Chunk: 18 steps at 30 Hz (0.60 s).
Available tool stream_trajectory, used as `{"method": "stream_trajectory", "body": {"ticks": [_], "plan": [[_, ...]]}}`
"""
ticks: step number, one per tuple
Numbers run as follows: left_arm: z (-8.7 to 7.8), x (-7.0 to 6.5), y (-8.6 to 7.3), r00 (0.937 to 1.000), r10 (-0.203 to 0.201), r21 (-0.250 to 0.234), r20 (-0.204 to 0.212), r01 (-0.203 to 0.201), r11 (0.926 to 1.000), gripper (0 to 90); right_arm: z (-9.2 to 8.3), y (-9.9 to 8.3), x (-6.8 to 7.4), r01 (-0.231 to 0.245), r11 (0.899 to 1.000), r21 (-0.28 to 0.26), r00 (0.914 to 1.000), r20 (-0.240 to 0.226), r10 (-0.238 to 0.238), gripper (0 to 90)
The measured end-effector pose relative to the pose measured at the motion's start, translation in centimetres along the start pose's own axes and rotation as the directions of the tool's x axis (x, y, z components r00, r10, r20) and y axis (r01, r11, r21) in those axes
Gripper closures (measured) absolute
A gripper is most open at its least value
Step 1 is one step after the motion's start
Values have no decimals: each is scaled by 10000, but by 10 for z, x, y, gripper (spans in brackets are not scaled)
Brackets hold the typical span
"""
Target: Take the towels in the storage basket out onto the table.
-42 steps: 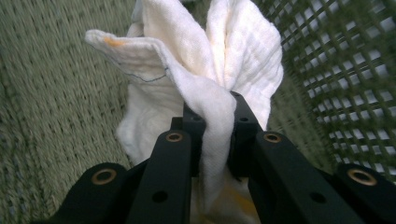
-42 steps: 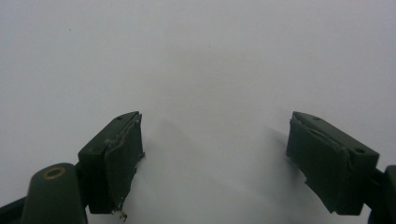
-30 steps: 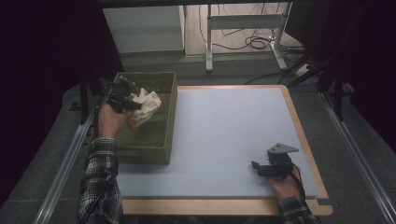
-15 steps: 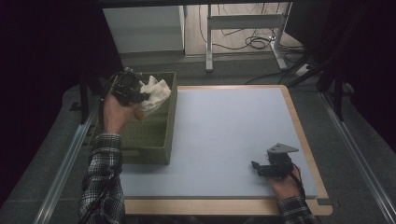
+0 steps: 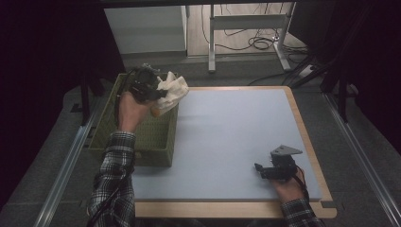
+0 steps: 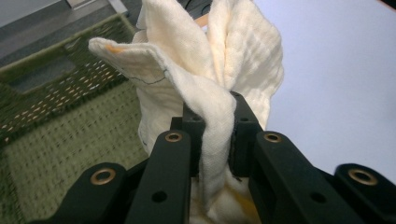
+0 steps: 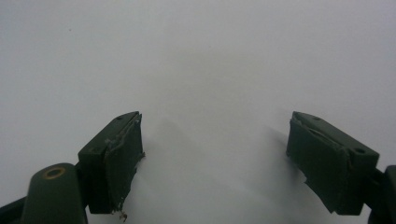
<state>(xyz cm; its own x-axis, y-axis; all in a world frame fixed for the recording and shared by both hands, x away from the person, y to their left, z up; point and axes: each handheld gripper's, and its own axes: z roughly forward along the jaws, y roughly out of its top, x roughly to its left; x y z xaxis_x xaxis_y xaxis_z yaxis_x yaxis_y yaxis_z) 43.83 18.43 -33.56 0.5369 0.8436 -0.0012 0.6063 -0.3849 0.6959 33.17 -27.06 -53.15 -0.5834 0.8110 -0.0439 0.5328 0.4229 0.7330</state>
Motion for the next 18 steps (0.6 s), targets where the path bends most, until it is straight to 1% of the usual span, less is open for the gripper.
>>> {"method": "stream_trajectory", "body": {"ticks": [4, 5, 6, 7, 10, 11, 12, 13, 14, 15, 18], "plan": [[3, -9, 7, 9998, 161, -91, 140, -160, 9998, 810, 0, 0, 0, 6, 10000, -3, 10000, 0, -6, 185], [3, -9, 7, 9998, 161, -91, 140, -160, 9998, 810, 0, 0, 0, -12, 10000, 9, 10000, -9, 12, 185], [5, -14, 11, 9994, 276, -120, 199, -274, 9996, 810, 0, 0, 0, -14, 10000, 11, 10000, -9, 14, 185], [5, -14, 11, 9994, 276, -120, 199, -274, 9996, 810, 0, 0, 0, -17, 10000, 10, 10000, -11, 17, 185], [11, -26, 18, 9984, 431, -204, 374, -424, 9989, 810, 0, 0, 0, -20, 10000, 11, 10000, -12, 20, 185], [11, -26, 18, 9984, 431, -204, 374, -424, 9989, 810, 0, 0, 0, -19, 10000, 11, 10000, -12, 19, 185], [16, -33, 21, 9973, 548, -207, 492, -538, 9983, 810, 0, 0, 0, -19, 10000, 11, 10000, -12, 19, 185], [19, -36, 22, 9967, 612, -190, 533, -603, 9980, 809, 0, 0, 0, -19, 10000, 11, 10000, -15, 19, 185], [19, -36, 22, 9967, 612, -190, 533, -603, 9980, 809, 0, 0, 0, -19, 10000, 11, 10000, -15, 19, 185], [26, -43, 25, 9955, 722, -159, 621, -713, 9973, 809, 0, 0, 0, -18, 10000, 10, 10000, -17, 18, 184], [38, -55, 28, 9924, 924, -100, 817, -919, 9957, 808, 0, 0, 0, -19, 10000, 11, 10000, -18, 19, 184]]}}
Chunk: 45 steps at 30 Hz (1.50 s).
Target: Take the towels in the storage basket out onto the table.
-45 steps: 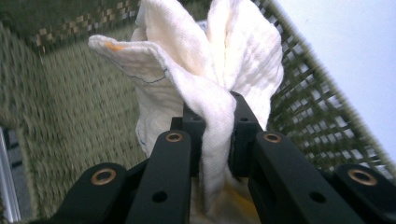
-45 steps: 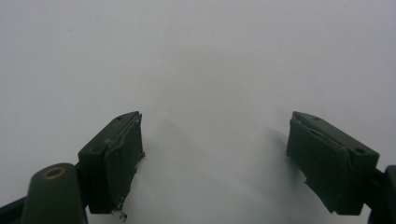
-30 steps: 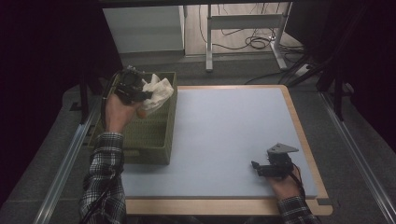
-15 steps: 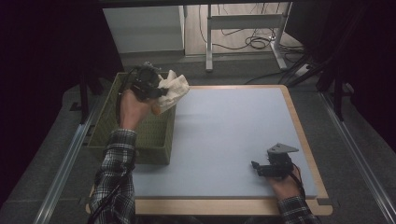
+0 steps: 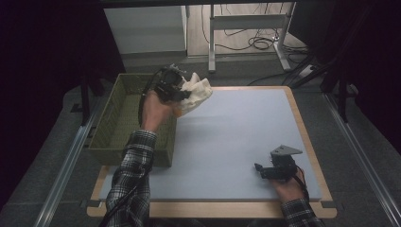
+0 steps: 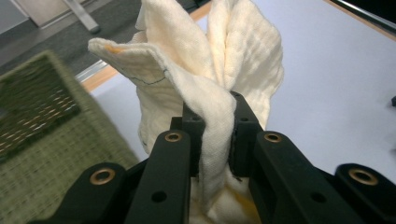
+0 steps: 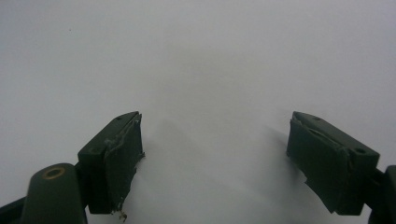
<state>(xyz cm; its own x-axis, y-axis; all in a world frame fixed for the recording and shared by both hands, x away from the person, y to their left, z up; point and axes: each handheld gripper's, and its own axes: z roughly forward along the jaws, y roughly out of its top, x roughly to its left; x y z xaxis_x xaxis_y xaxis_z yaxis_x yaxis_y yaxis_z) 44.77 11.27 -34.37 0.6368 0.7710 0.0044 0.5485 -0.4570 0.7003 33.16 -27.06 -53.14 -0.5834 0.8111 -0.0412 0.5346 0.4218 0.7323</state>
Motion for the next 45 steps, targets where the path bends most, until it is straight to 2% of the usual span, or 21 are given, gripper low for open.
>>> {"method": "stream_trajectory", "body": {"ticks": [1, 7, 8, 15, 17, 18, 19, 22, 23, 26, 28, 32, 33, 35, 37, 38, 40, 42, 45], "plan": [[0, 0, 0, 10000, 0, 0, 0, 0, 10000, 808, 0, 0, 0, 0, 10000, 0, 10000, 0, 0, 184], [32, -22, 4, 9983, 413, 371, 415, -428, 9984, 807, 0, 0, 0, 18, 10000, 7, 10000, -6, -18, 182], [32, -22, 4, 9983, 413, 371, 415, -428, 9984, 806, 0, 0, 0, 18, 10000, 7, 10000, -6, -18, 182], [72, -48, 0, 9933, 839, 850, 795, -907, 9922, 804, 0, 0, 0, 25, 10000, 6, 10000, -3, -25, 180], [79, -52, -2, 9927, 832, 864, 874, -907, 9921, 802, 0, 0, 0, 27, 10000, 4, 10000, 0, -27, 180], [87, -57, -4, 9915, 854, 931, 976, -946, 9912, 802, 0, 0, 0, 29, 10000, 5, 10000, -1, -29, 180], [87, -57, -4, 9915, 854, 931, 976, -946, 9912, 801, 0, 0, 0, 29, 10000, 5, 10000, -1, -29, 180], [105, -67, -11, 9884, 892, 1042, 1231, -1022, 9893, 800, 0, 0, 0, 32, 10000, 3, 10000, -2, -32, 180], [105, -67, -11, 9884, 892, 1042, 1231, -1022, 9893, 799, 0, 0, 0, 32, 10000, 3, 10000, -2, -32, 180], [119, -76, -17, 9858, 928, 1241, 1401, -1104, 9861, 796, 0, 0, 0, 34, 10000, 1, 10000, -12, -34, 180], [122, -76, -18, 9845, 1011, 1288, 1430, -1198, 9844, 791, 0, 0, 0, 22, 10000, 9, 10000, -18, -22, 180], [138, -82, -29, 9808, 961, 1544, 1696, -1228, 9804, 749, 0, 0, 0, 29, 10000, 8, 10000, -11, -29, 180], [138, -82, -29, 9808, 961, 1544, 1696, -1228, 9804, 714, 0, 0, 0, 24, 10000, 10, 10000, -12, -24, 179], [144, -85, -35, 9775, 1092, 1732, 1803, -1408, 9748, 609, 0, 0, 0, 23, 10000, 13, 10000, -13, -23, 179], [144, -85, -36, 9765, 1072, 1690, 1869, -1395, 9757, 526, 0, 0, 0, 23, 10000, 13, 10000, -13, -23, 179], [140, -85, -37, 9761, 995, 1511, 1930, -1297, 9800, 468, 0, 0, 0, 21, 10000, 18, 10000, -15, -21, 179], [137, -85, -37, 9740, 984, 1434, 2041, -1292, 9812, 409, 0, 0, 0, 22, 10000, 19, 10000, -15, -22, 179], [127, -85, -37, 9730, 1100, 1254, 2027, -1372, 9826, 374, 0, 0, 0, 20, 10000, 28, 10000, -18, -20, 180], [118, -84, -37, 9743, 1232, 1177, 1887, -1469, 9821, 359, 0, 0, 0, 17, 10000, 30, 10000, -40, -17, 184]]}}
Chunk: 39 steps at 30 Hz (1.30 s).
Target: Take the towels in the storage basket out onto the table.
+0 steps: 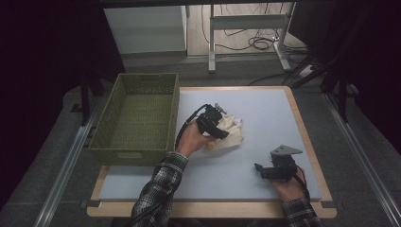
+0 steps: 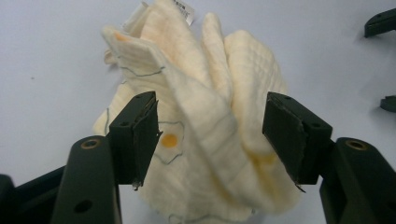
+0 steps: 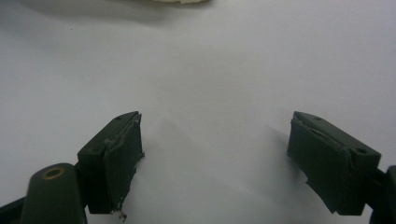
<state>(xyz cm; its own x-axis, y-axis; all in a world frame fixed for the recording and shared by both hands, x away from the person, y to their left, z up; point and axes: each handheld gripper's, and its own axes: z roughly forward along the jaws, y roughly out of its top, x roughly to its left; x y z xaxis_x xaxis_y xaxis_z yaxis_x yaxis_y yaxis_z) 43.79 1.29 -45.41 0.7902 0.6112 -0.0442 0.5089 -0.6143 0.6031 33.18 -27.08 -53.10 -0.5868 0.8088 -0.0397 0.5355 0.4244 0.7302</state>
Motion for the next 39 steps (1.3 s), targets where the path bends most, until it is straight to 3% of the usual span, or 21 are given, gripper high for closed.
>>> {"method": "stream_trajectory", "body": {"ticks": [3, 6, 9, 13, 14, 18, 23, 25, 30, 32, 34, 35, 36, 38, 39], "plan": [[-8, 2, -2, 9999, -69, -129, -75, 68, 9999, 371, 0, 0, 0, 60, 10000, 12, 10000, -19, -60, 188], [-11, 4, -5, 9998, -150, -220, -108, 147, 9996, 397, -1, 1, 0, 164, 9999, 22, 9998, -69, -164, 259], [-11, 8, -11, 9993, -325, -340, -174, 319, 9989, 431, 0, 8, 2, 572, 9983, 107, 9976, -389, -567, 363], [-9, 9, -14, 9985, -485, -505, -252, 471, 9976, 469, 0, 16, 5, 731, 9973, 6, 9943, -775, -728, 410], [-10, 10, -15, 9983, -488, -505, -310, 472, 9976, 492, -1, 23, 6, 820, 9966, -65, 9910, -1053, -822, 446], [-10, 13, -17, 9969, -755, -901, -222, 732, 9932, 584, -4, 37, 4, 697, 9970, -322, 9852, -1547, -739, 508], [-3, 11, -10, 9960, -896, -1115, -2, 890, 9898, 535, 5, 58, -1, 634, 9973, -370, 9838, -1658, -686, 572], [0, 9, -6, 9960, -890, -1218, -40, 878, 9887, 495, 13, 67, -3, 603, 9977, -320, 9832, -1709, -649, 587], [12, 6, 2, 9971, -712, -998, -278, 681, 9927, 500, 32, 83, -5, 687, 9975, -153, 9839, -1642, -703, 589], [21, 4, 3, 9957, -826, -861, -408, 789, 9932, 556, 50, 91, -6, 787, 9969, 41, 9870, -1406, -773, 542], [23, 4, 2, 9961, -804, -815, -351, 773, 9937, 594, 56, 93, -7, 864, 9961, 160, 9878, -1311, -835, 534], [26, 4, -1, 9971, -689, -724, -313, 665, 9952, 719, 70, 94, -6, 908, 9953, 344, 9871, -1350, -854, 529], [28, 4, -3, 9979, -593, -640, -247, 577, 9963, 755, 74, 94, -5, 960, 9943, 468, 9862, -1402, -886, 530], [29, 3, -7, 9987, -454, -611, -247, 438, 9972, 840, 83, 92, -2, 1182, 9903, 736, 9870, -1177, -1091, 562], [28, 3, -8, 9987, -455, -649, -223, 439, 9969, 871, 83, 90, -3, 1018, 9935, 515, 9870, -1300, -944, 610]]}}
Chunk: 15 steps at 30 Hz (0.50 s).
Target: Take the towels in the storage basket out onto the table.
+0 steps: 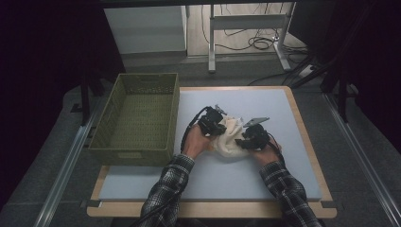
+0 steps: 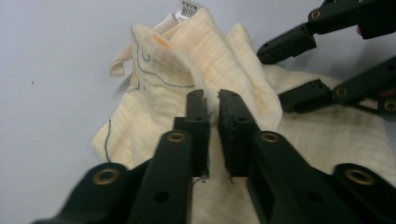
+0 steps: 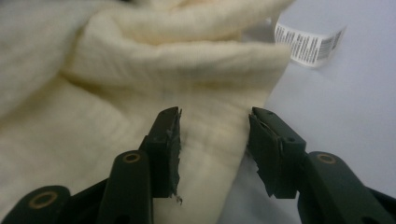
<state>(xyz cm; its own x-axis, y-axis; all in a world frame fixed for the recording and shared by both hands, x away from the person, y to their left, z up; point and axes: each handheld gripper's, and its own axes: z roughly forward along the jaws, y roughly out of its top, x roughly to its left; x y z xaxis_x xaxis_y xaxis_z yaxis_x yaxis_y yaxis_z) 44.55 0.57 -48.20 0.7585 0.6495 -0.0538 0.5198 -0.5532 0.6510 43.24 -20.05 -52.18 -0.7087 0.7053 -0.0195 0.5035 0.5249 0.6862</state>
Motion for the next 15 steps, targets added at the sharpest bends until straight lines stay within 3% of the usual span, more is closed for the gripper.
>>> {"method": "stream_trajectory", "body": {"ticks": [2, 4, 11, 13, 14, 15], "plan": [[-2, 1, -3, 10000, 0, -120, -67, 0, 9999, 897, -2, -2, 1, -206, 9998, -70, 9997, -105, 205, 782], [-6, 1, -4, 9999, -24, -201, -151, 21, 9998, 899, -3, -3, 2, -281, 9996, -78, 9987, -437, 278, 862], [-18, 1, -8, 9993, -285, -636, -245, 268, 9976, 894, -18, -8, 0, -214, 9998, 37, 9992, -346, 216, 872], [-19, 4, -6, 9968, -792, -1235, 66, 794, 9892, 786, -25, -11, -4, -238, 9997, 53, 9992, -315, 240, 870], [-19, 4, -6, 9968, -792, -1235, 66, 794, 9892, 719, -26, -12, -4, -231, 9997, 53, 9993, -306, 232, 869], [-17, 3, -2, 9949, -962, -1433, 304, 995, 9847, 671, -26, -14, -4, -229, 9997, 125, 9993, -293, 232, 867]]}}
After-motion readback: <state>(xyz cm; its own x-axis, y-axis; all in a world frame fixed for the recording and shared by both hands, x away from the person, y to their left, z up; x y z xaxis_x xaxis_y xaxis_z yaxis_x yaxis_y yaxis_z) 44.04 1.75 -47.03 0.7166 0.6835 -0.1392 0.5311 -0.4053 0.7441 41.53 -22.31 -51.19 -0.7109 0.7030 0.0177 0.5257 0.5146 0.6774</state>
